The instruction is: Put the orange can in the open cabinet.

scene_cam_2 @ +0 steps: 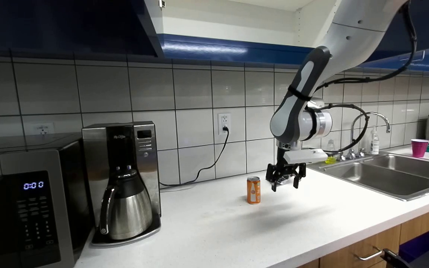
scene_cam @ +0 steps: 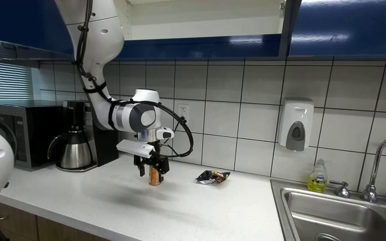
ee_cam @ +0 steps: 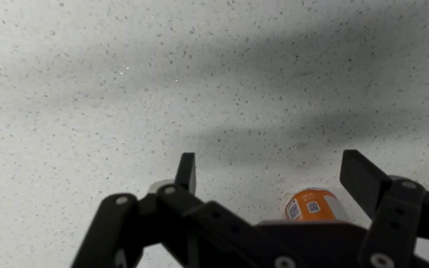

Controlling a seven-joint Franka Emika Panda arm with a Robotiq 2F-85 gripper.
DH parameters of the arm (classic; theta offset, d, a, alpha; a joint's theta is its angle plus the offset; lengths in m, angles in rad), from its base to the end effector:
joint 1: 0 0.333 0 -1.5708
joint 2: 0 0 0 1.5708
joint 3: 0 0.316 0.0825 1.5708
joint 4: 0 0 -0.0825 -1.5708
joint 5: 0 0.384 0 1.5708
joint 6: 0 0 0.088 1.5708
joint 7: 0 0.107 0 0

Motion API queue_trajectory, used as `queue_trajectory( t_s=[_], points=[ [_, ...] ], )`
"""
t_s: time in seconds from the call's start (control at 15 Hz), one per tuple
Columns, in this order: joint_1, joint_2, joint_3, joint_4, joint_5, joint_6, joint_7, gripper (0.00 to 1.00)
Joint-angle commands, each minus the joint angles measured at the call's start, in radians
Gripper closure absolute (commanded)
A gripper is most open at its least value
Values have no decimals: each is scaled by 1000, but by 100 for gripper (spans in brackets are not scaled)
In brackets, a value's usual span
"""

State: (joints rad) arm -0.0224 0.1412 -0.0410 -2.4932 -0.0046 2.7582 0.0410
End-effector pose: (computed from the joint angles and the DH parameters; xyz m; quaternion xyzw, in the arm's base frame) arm 0.4843 -0.0309 0.2434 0.9968 -0.0496 0.0619 0.0045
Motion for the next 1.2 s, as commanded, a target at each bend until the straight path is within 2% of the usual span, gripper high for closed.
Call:
queue_trajectory(
  t_s=[0.0, 0.8, 1.13],
  points=[
    [3, 12, 5, 5, -1, 3, 0, 0],
    [7, 26, 5, 8, -2, 10, 3, 0],
    [39, 65, 9, 25, -28, 91, 30, 0]
  ],
)
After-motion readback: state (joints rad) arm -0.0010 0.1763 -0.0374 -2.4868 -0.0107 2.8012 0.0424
